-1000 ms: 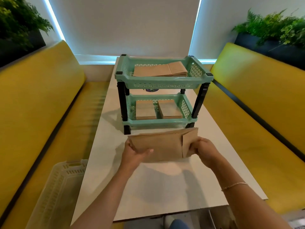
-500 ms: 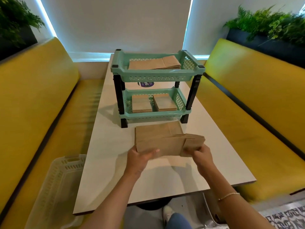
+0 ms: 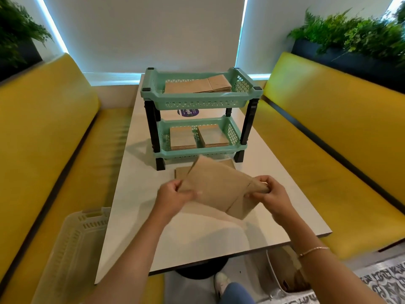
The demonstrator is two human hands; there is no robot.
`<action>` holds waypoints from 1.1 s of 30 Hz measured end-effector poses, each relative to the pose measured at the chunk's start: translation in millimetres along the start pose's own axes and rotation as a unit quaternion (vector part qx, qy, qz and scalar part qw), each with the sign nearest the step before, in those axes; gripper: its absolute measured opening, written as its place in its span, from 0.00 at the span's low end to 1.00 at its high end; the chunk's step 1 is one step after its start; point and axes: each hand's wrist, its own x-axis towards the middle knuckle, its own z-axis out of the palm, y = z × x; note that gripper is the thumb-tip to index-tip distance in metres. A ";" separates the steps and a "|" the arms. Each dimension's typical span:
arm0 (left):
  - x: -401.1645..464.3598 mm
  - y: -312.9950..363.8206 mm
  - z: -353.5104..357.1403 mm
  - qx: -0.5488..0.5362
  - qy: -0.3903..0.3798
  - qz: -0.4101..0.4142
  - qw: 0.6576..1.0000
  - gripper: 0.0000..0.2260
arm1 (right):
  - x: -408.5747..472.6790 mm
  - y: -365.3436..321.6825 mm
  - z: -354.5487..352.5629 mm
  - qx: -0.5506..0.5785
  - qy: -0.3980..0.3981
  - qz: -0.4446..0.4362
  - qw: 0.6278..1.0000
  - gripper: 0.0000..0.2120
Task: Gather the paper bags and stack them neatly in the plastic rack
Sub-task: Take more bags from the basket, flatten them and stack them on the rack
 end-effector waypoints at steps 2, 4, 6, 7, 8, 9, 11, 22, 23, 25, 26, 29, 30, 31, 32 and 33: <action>-3.6 26.6 0.8 -0.096 0.003 0.040 0.995 0.12 | 1.7 -4.2 -6.6 -0.008 -0.029 0.006 1.000 0.13; -7.5 43.4 7.5 -0.153 -0.007 0.091 0.984 0.10 | 1.2 -6.1 -6.6 -0.030 -0.053 0.006 0.998 0.09; -11.2 46.6 19.8 -0.176 -0.022 0.111 0.978 0.10 | -0.4 -3.3 1.1 -0.041 -0.059 0.003 0.997 0.09; -12.3 42.2 27.5 -0.177 -0.026 0.104 0.978 0.10 | -1.8 0.5 7.2 -0.039 -0.059 0.005 0.998 0.10; -13.2 33.9 35.6 -0.168 -0.029 0.086 0.982 0.09 | -3.3 5.2 14.1 -0.032 -0.056 0.009 0.998 0.10; -13.6 22.5 43.9 -0.148 -0.034 0.061 0.987 0.09 | -5.4 10.3 21.1 -0.022 -0.051 0.018 0.998 0.12; -14.3 -4.4 58.7 -0.088 -0.047 0.008 0.995 0.09 | -7.2 23.2 34.1 -0.008 -0.038 0.038 0.999 0.13; -6.4 -30.2 65.1 0.077 -0.037 -0.020 0.996 0.20 | -3.7 27.4 42.7 -0.012 -0.027 0.052 0.998 0.13; -6.6 -35.1 64.2 0.127 -0.044 -0.027 0.991 0.21 | -5.8 29.4 43.1 -0.008 -0.028 0.060 0.998 0.13; -5.7 -39.8 59.6 0.177 -0.059 -0.024 0.982 0.21 | -7.0 25.1 40.9 0.007 -0.030 0.054 0.998 0.13; -5.0 -36.9 55.8 0.185 -0.066 -0.020 0.980 0.20 | -6.1 17.5 37.5 0.017 -0.031 0.042 0.999 0.13; -0.4 -18.1 41.8 0.238 -0.091 0.005 0.967 0.19 | 1.3 -6.7 22.9 0.079 -0.023 0.013 0.997 0.14; 0.8 -10.1 36.1 0.255 -0.098 0.014 0.962 0.18 | 3.6 -13.1 16.8 0.097 -0.020 0.004 0.995 0.15; 2.1 -2.1 30.4 0.261 -0.098 0.018 0.960 0.17 | 5.8 -18.3 10.9 0.107 -0.019 -0.006 0.994 0.16; 3.5 4.2 24.4 0.248 -0.089 0.018 0.964 0.15 | 7.5 -21.4 5.5 0.107 -0.021 -0.013 0.994 0.16; 4.8 9.3 19.0 0.218 -0.071 0.014 0.973 0.13 | 8.9 -21.7 1.2 0.101 -0.022 -0.015 0.995 0.16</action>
